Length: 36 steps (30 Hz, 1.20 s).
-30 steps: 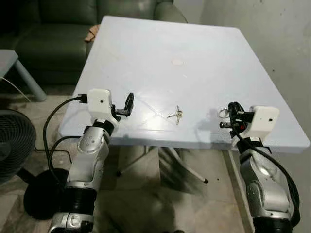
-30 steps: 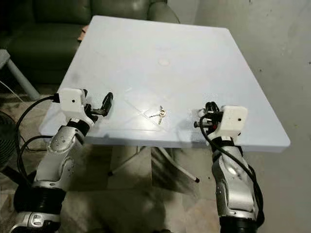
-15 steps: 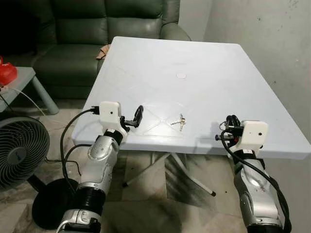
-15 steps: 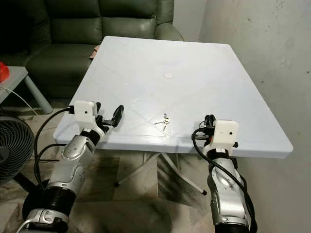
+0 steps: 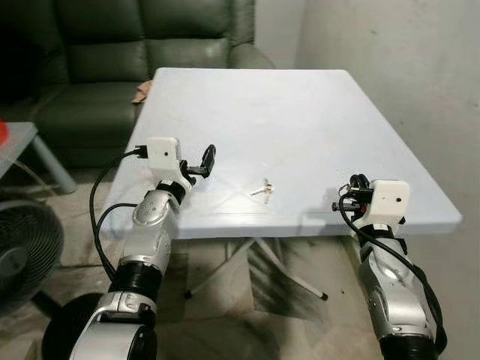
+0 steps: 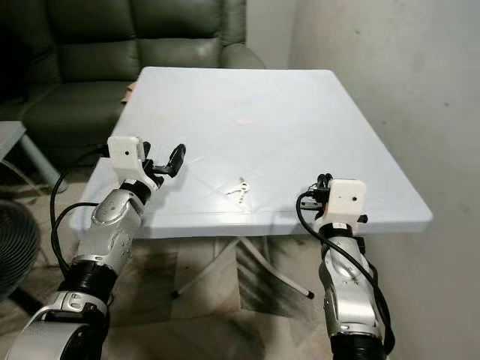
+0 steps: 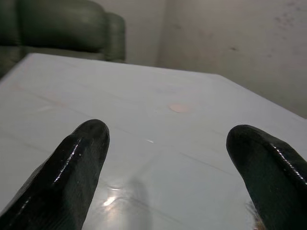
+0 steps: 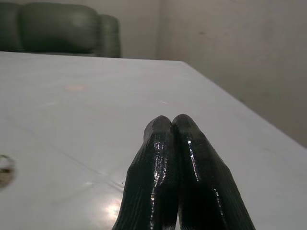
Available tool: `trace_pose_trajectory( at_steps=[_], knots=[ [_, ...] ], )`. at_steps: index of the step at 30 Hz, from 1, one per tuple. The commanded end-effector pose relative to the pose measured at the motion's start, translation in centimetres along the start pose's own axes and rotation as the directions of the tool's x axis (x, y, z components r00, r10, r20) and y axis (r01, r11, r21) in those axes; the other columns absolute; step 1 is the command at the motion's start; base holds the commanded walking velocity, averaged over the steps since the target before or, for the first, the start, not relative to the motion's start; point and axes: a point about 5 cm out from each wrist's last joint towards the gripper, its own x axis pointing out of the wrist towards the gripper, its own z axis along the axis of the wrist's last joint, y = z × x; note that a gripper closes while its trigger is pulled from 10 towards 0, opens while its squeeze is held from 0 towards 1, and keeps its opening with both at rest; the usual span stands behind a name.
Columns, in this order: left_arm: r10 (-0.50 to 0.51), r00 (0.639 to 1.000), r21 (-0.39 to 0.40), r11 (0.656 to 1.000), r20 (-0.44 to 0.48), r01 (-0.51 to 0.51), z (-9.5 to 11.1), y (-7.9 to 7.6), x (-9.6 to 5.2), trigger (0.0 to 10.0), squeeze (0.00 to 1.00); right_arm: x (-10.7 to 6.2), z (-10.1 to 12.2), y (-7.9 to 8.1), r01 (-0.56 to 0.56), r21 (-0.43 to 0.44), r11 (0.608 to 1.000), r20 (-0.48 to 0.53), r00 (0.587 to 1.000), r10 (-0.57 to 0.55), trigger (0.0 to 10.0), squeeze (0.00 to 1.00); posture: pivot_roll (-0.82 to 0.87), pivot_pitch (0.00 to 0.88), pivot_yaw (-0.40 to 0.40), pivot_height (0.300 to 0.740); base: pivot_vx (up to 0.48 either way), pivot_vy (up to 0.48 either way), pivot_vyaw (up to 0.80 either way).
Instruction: Hang keys on a hook
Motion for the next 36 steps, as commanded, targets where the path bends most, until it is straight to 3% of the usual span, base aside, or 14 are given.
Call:
trace_pose_trajectory(
  at_steps=[1,8,12,36],
  knots=[
    [0.002,1.0,0.022,1.0,0.0,-0.002,0.1,0.3,0.1,10.0,0.0,-0.1,-0.5,0.3,0.001,0.001,1.0,-0.016,1.0,-0.001,10.0,0.0,-0.05,0.0,0.012,0.74,0.0,0.0,-0.79],
    [-0.016,1.0,0.0,1.0,-0.02,0.016,-0.6,-0.1,0.0,10.0,0.0,-0.3,-0.7,0.9,-0.006,0.002,1.0,-0.021,1.0,0.007,10.0,0.0,-0.05,0.0,0.008,0.74,0.0,0.0,-0.78],
    [-0.005,1.0,-0.003,1.0,-0.024,0.005,-0.7,-0.1,0.0,10.0,0.0,-0.4,-0.8,1.1,-0.012,-0.002,1.0,-0.023,1.0,0.012,10.0,0.0,-0.05,0.0,0.005,0.74,0.0,0.469,-0.78],
    [-0.011,0.999,-0.006,1.0,-0.034,0.011,-1.0,-0.3,0.1,10.0,0.0,-1.1,-0.9,0.5,0.001,-0.014,1.0,-0.034,0.999,-0.002,10.0,0.0,-0.05,0.0,-0.011,0.74,0.0,0.0,-0.78]
  ],
)
